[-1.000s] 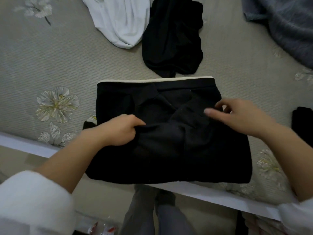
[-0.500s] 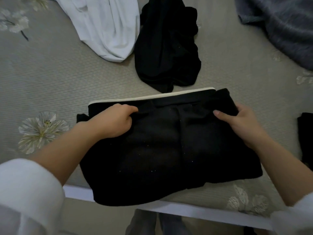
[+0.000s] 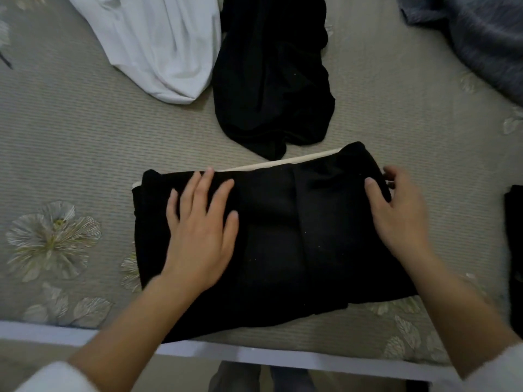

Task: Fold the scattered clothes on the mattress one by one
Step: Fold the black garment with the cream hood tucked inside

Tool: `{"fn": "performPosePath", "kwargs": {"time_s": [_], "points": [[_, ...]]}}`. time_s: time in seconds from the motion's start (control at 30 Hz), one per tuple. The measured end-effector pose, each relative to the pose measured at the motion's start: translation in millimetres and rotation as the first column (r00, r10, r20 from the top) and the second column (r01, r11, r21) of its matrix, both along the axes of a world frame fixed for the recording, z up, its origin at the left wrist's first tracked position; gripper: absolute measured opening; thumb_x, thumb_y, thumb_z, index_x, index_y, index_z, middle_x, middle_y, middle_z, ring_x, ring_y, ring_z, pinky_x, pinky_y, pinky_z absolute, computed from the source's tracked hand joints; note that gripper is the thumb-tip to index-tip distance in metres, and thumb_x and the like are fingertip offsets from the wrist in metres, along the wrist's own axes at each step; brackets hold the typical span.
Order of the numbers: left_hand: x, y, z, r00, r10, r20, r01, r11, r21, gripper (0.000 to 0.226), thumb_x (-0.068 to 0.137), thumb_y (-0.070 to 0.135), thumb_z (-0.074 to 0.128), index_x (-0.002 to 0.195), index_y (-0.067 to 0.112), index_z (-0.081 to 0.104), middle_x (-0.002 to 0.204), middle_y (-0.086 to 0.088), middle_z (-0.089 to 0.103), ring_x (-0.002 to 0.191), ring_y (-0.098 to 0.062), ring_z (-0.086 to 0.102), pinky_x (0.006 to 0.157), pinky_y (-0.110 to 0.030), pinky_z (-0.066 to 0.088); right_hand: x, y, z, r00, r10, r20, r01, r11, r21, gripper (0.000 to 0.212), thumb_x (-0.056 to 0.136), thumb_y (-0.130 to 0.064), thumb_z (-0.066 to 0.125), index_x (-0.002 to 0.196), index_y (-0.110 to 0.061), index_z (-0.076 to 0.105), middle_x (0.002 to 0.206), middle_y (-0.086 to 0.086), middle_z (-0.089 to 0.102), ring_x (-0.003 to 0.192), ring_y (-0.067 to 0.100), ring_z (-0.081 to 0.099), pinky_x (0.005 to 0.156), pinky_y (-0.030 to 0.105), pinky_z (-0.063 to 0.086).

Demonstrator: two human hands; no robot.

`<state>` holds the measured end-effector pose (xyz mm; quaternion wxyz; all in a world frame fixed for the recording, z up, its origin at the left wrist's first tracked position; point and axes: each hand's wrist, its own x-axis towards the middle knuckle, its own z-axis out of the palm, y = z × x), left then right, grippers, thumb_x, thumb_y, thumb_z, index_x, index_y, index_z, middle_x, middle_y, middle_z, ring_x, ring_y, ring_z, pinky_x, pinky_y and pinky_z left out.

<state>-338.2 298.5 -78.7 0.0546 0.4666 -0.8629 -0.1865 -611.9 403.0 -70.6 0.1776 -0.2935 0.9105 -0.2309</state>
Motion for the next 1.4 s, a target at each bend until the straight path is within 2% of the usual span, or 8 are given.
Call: {"fn": "performPosePath", "kwargs": {"time_s": [0.1,0.3,0.53,0.63,0.8,1.07,1.23,1.4], "points": [[1.3,40.9,-2.8,0.997,-0.064,0.043,0.058,0.990,0.128,0.057,0.096,0.051,0.022,0.150,0.033,0.018,0.161,-0.002,0.000,0.147,-0.018,-0.010,0.117,-0.046,-0.003,27.9,21.5,6.2,0.979,0.156,-0.132,-0.145,0.986,0.085,0.060,0.090,-0.053,0.040,0.141,-0.021,0.040,0.147,0.005,0.039,0.137,0.024,0.032,0.113,0.052,0.021],[3.6,30.4,-40.9,0.956,0.004,0.292,-0.059,0.982,0.180,0.064,0.090,0.063,0.007,0.150,0.043,0.001,0.160,0.000,-0.013,0.145,-0.025,-0.019,0.115,-0.049,-0.008,32.6,25.6,-25.8,0.900,0.435,0.032,-0.414,0.828,0.378,0.057,0.097,-0.055,0.025,0.151,-0.038,0.013,0.162,-0.005,0.002,0.147,0.013,-0.009,0.116,0.051,-0.005],[13.2,61.4,-8.2,0.994,0.089,0.066,-0.098,0.983,0.156,0.062,0.094,0.052,0.020,0.151,0.027,0.020,0.161,-0.003,0.006,0.147,-0.016,-0.005,0.117,-0.043,-0.005,26.6,61.0,-7.4,0.984,0.158,-0.079,-0.156,0.987,0.034,0.045,0.097,-0.041,0.043,0.138,-0.023,0.045,0.149,-0.002,0.039,0.140,0.014,0.029,0.112,0.038,0.009],[24.2,111.1,0.3,0.999,0.032,-0.012,-0.029,0.982,0.187,0.065,0.092,0.053,0.027,0.150,0.025,0.022,0.161,-0.001,0.007,0.148,-0.014,-0.004,0.118,-0.040,-0.006,26.8,108.3,-11.8,0.998,-0.008,-0.064,0.007,1.000,-0.023,0.048,0.090,-0.046,0.041,0.129,-0.019,0.051,0.134,0.002,0.052,0.127,0.022,0.042,0.111,0.051,0.026],[23.1,171.6,-17.5,0.990,-0.123,0.066,0.116,0.988,0.101,0.088,0.076,0.036,0.067,0.150,0.021,0.022,0.158,-0.011,0.015,0.146,-0.026,0.011,0.114,-0.050,0.006,30.2,160.9,-23.4,0.977,-0.204,0.068,0.207,0.977,-0.055,0.042,0.095,-0.039,0.050,0.121,-0.007,0.053,0.119,0.008,0.053,0.113,0.021,0.046,0.100,0.044,0.039],[10.0,122.1,-11.7,0.947,-0.107,0.303,0.164,0.972,-0.169,0.094,0.060,0.004,0.083,0.140,0.014,0.035,0.090,-0.016,0.048,0.075,-0.032,0.045,0.062,-0.043,0.040,-3.4,150.0,-9.6,0.992,-0.082,0.093,0.103,0.964,-0.244,0.019,0.099,-0.025,0.049,0.085,-0.012,0.048,0.067,-0.006,0.046,0.056,0.000,0.042,0.052,0.011,0.034],[25.6,97.5,2.9,0.912,-0.203,0.356,0.291,0.933,-0.213,0.079,0.060,0.002,0.080,0.130,0.005,0.044,0.086,-0.018,0.050,0.069,-0.033,0.050,0.054,-0.038,0.038,-31.0,150.1,-13.6,1.000,-0.019,-0.023,0.014,0.981,-0.196,0.014,0.099,-0.019,0.046,0.087,-0.012,0.045,0.067,-0.010,0.043,0.060,0.012,0.041,0.055,0.023,0.032],[46.1,100.2,-13.8,0.886,-0.248,0.391,0.341,0.921,-0.189,0.077,0.058,-0.007,0.074,0.128,0.003,0.042,0.080,-0.015,0.047,0.064,-0.031,0.046,0.051,-0.039,0.037,-45.5,168.7,-33.0,0.963,0.205,-0.173,-0.197,0.978,0.063,0.019,0.100,-0.016,0.043,0.084,-0.004,0.043,0.065,0.013,0.049,0.061,0.034,0.049,0.057,0.034,0.029]]}}
